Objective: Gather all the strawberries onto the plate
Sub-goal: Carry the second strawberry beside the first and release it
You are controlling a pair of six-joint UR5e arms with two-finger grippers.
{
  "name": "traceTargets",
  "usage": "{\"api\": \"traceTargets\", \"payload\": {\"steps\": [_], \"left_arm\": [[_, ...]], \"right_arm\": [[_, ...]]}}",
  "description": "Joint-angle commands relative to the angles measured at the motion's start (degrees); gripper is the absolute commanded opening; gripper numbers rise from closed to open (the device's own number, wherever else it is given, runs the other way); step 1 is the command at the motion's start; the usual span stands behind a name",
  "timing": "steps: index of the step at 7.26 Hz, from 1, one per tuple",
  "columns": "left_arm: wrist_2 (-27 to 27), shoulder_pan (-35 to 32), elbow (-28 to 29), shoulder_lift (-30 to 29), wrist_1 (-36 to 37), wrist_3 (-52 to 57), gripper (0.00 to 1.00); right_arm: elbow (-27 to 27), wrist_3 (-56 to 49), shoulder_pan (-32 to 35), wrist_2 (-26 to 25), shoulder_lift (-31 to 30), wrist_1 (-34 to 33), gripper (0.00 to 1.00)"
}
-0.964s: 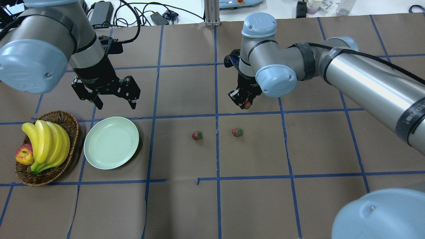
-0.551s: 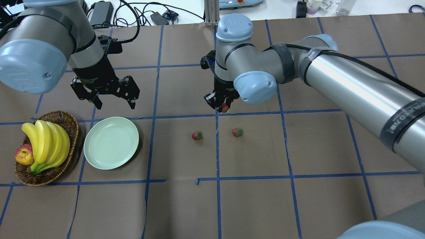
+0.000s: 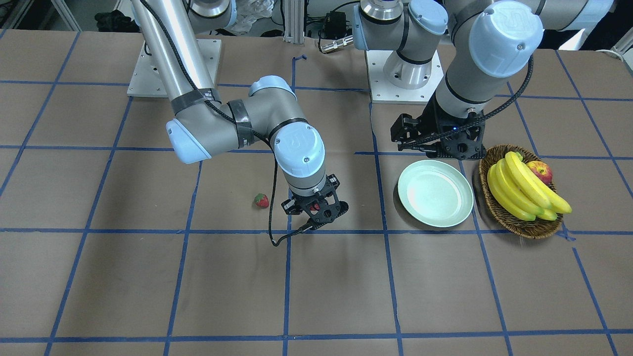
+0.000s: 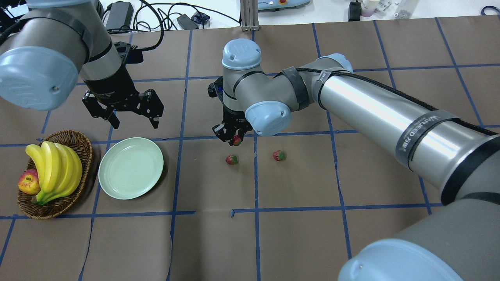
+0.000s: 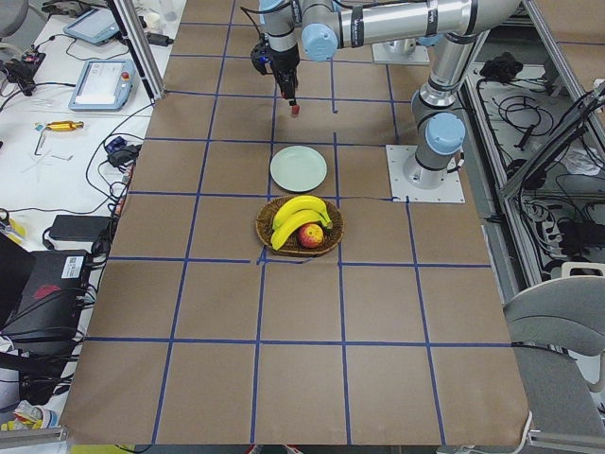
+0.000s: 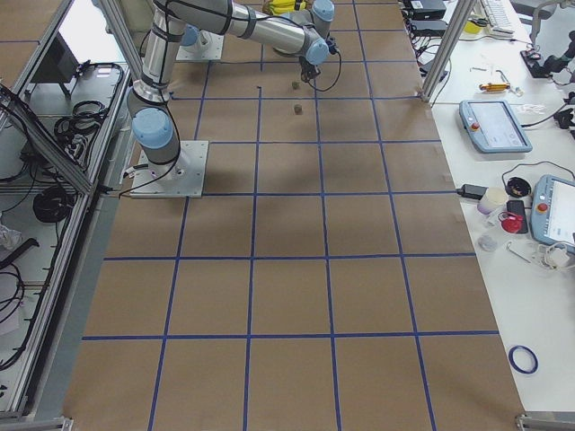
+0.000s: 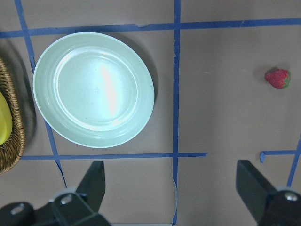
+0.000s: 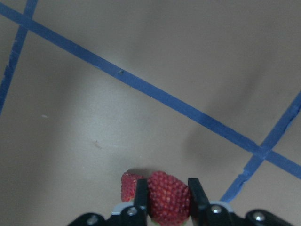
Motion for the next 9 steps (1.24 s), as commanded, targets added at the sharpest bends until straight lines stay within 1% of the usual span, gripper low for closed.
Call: {"api": "traceTargets", "payload": {"steps": [1,2,3,4,5,6,7,9], "left_arm": [[-0.1,0.0,0.0,0.0,0.0,0.0,1.0],[-0.1,0.0,-0.1,0.0,0.0,0.0,1.0],[-0.1,-0.1,0.0,0.0,0.0,0.0,1.0],[-0.2,-0.1,-0.1,0.0,0.0,0.0,1.0],[-0.2,-0.1,-0.1,0.0,0.0,0.0,1.0],[-0.2,-0.1,-0.1,-0.1,0.0,0.0,1.0],[-0.2,-0.1,-0.1,-0.1,0.0,0.0,1.0],[-0.1,-0.1,-0.1,-0.1,0.0,0.1,1.0]], "right_arm": [[0.7,-2.7,-0.1,-2.9,1.3,-0.2,0.0],[0.8,-2.9,-0.1,-3.0,1.8,-0.2,0.0],[1.1,-2.9,-0.1,-3.1,2.0,-0.2,0.08],[1.6,-2.7,-0.1,-2.8,1.9,-0.2,0.5],[1.6,-2.6,-0.1,-2.7,1.9,-0.2,0.8],[1.6,-2.7,-0.1,-2.5,1.8,0.0,1.0],[1.2,-2.4,-0.1,-2.2,1.2,0.2,1.0],[0.3,-2.8,-1.1,-4.8,-4.0,0.8,1.0]]}}
